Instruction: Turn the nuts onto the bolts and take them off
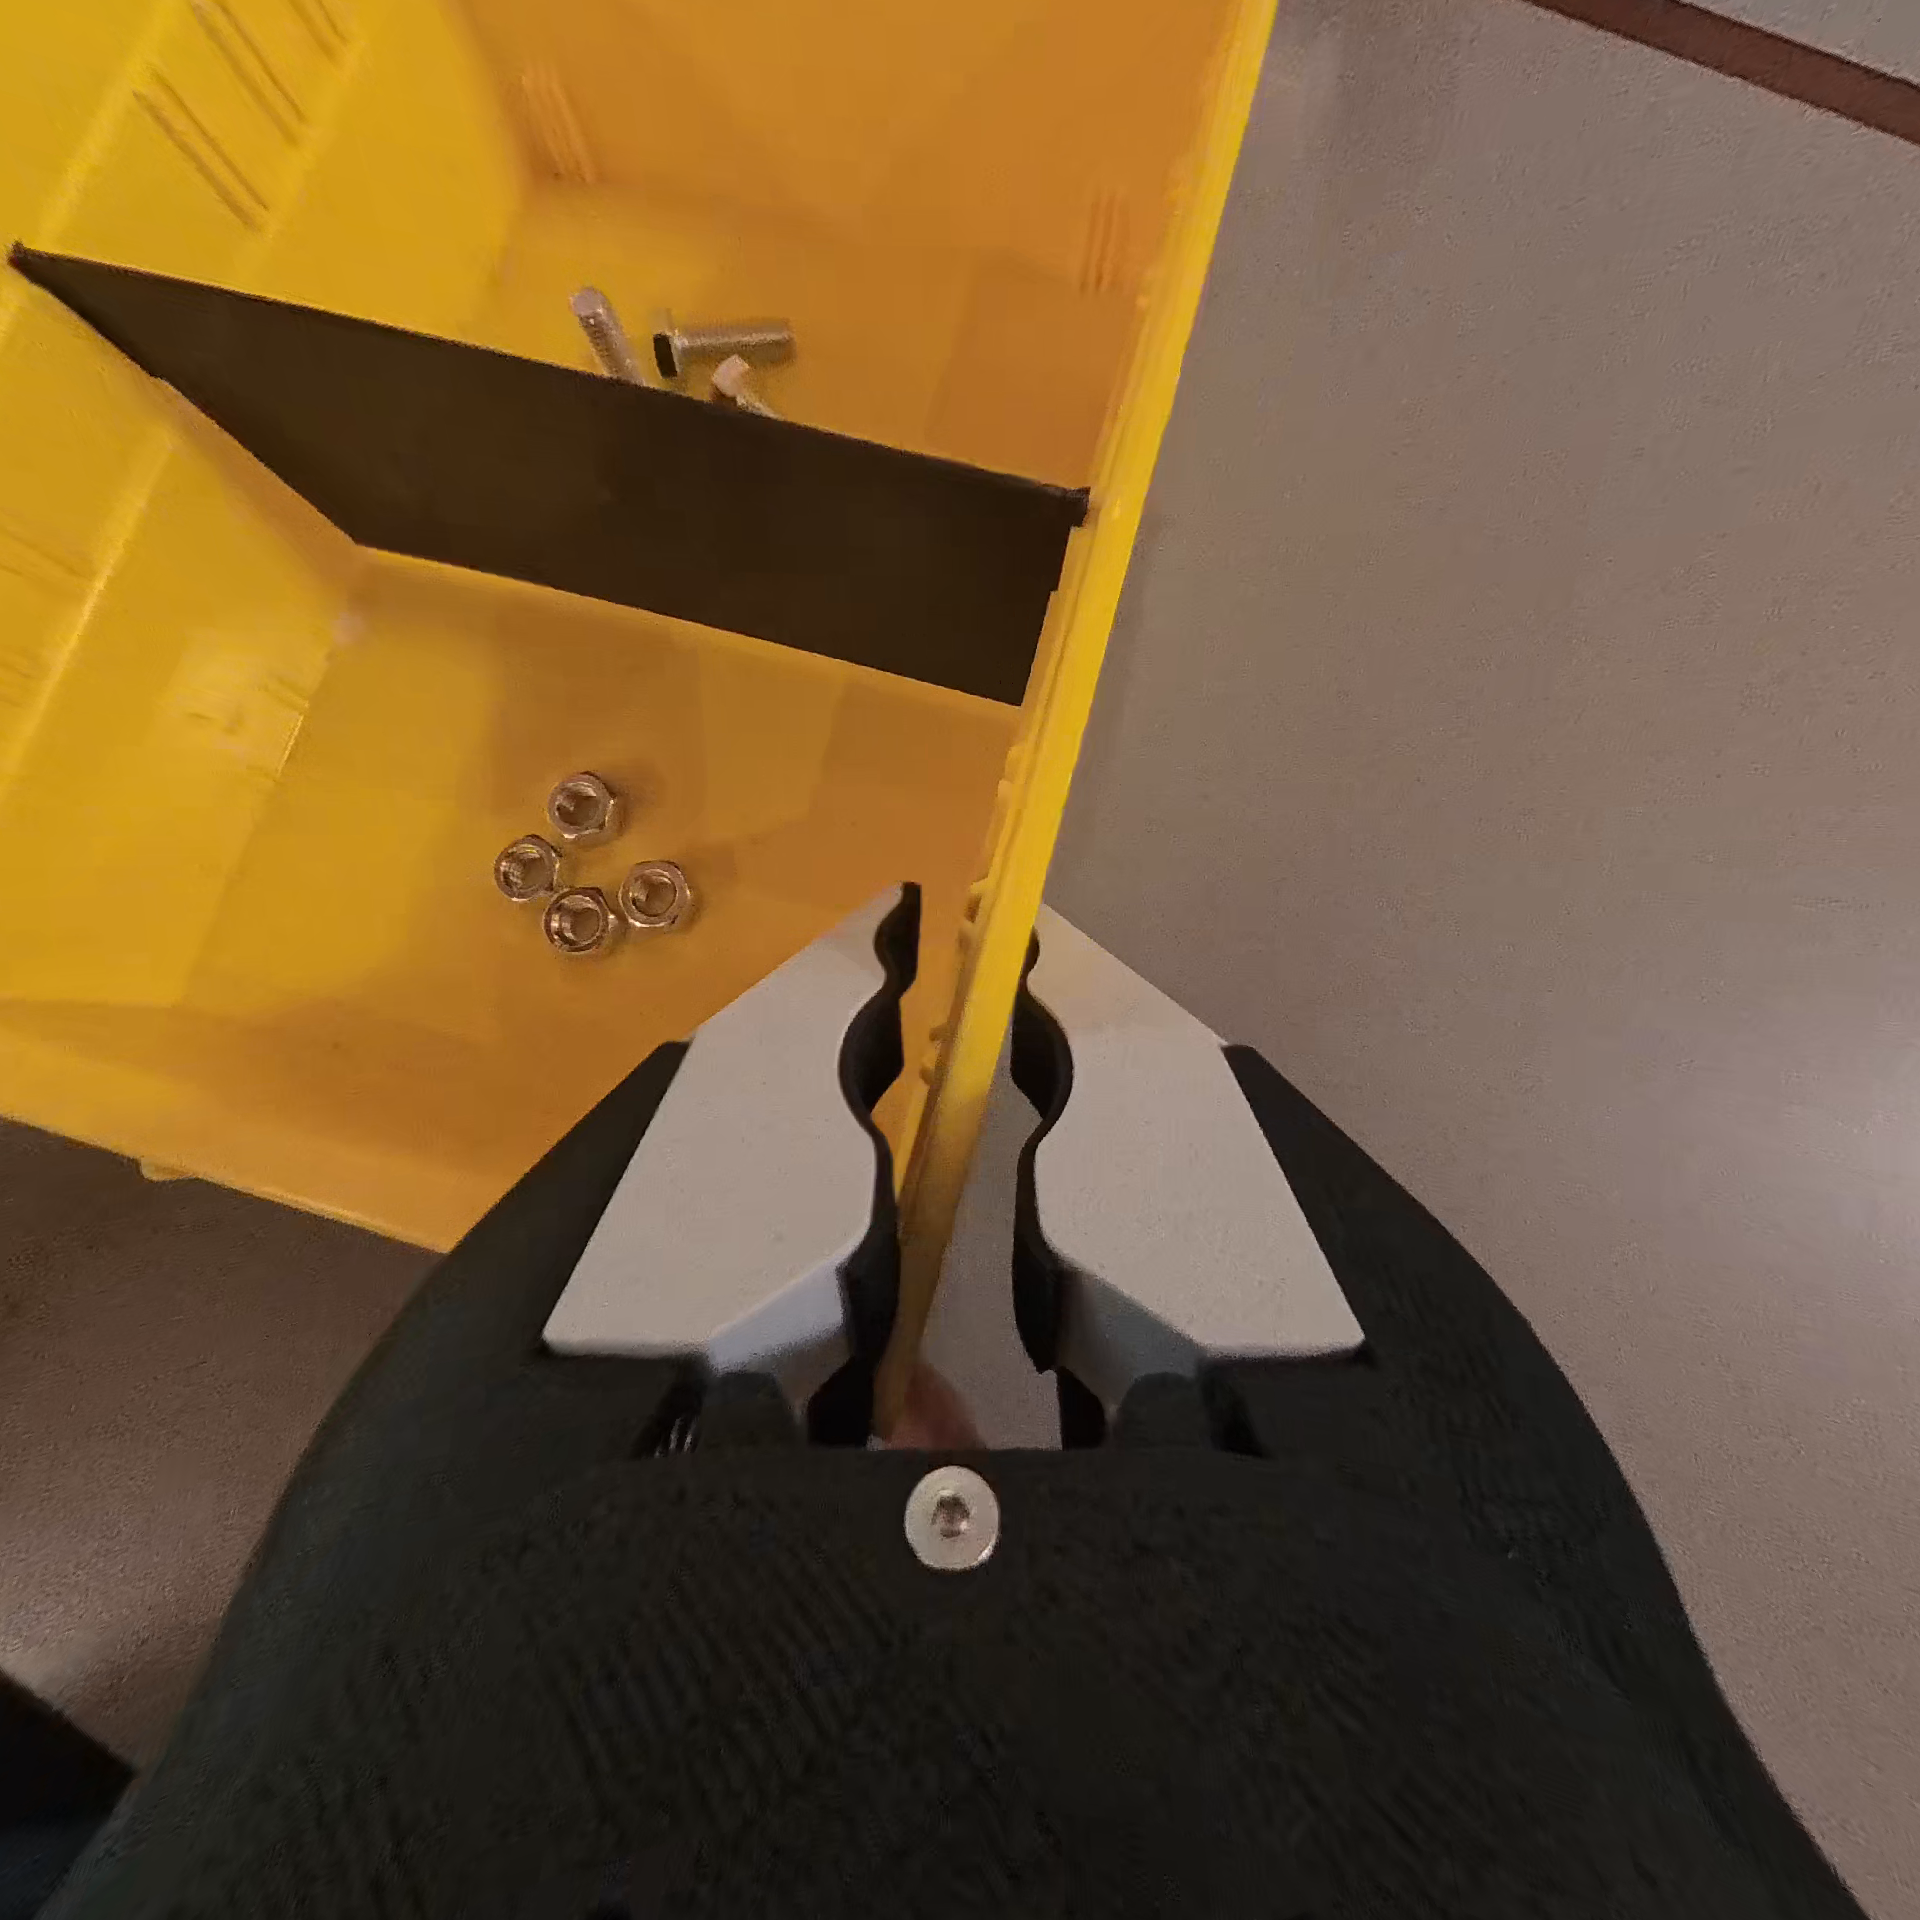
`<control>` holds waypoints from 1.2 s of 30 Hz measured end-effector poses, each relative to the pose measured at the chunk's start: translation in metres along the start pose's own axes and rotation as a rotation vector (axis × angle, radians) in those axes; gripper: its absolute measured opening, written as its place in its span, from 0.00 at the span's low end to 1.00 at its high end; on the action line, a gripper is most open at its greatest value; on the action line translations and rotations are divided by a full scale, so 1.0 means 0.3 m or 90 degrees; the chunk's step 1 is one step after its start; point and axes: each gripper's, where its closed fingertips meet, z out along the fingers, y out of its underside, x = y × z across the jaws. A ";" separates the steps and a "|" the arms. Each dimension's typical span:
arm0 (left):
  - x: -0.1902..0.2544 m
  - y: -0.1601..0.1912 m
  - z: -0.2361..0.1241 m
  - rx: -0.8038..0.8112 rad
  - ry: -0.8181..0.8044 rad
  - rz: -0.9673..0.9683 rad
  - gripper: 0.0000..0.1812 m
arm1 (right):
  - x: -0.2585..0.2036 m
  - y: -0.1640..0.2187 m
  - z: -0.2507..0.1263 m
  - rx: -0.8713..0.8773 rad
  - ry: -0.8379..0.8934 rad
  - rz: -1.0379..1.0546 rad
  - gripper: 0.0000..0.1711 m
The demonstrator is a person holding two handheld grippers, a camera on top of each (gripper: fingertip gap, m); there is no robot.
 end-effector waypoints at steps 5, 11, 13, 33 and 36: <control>-0.030 -0.035 -0.063 0.013 -0.056 0.021 0.05 | -0.216 -0.060 0.053 0.079 -0.050 -0.032 0.20; -0.022 -0.174 -0.208 0.099 -0.084 0.039 0.05 | -0.308 -0.169 -0.063 0.255 -0.141 -0.049 0.34; 0.027 -0.253 -0.258 0.139 -0.068 0.063 0.04 | -0.230 -0.220 -0.162 0.330 -0.141 -0.028 0.33; 1.511 -0.695 0.043 0.099 0.465 0.480 0.05 | 1.022 0.129 -0.792 0.523 0.301 0.165 0.24; 1.623 -0.657 0.122 0.054 0.464 0.498 0.05 | 1.058 0.153 -0.766 0.519 0.301 0.169 0.23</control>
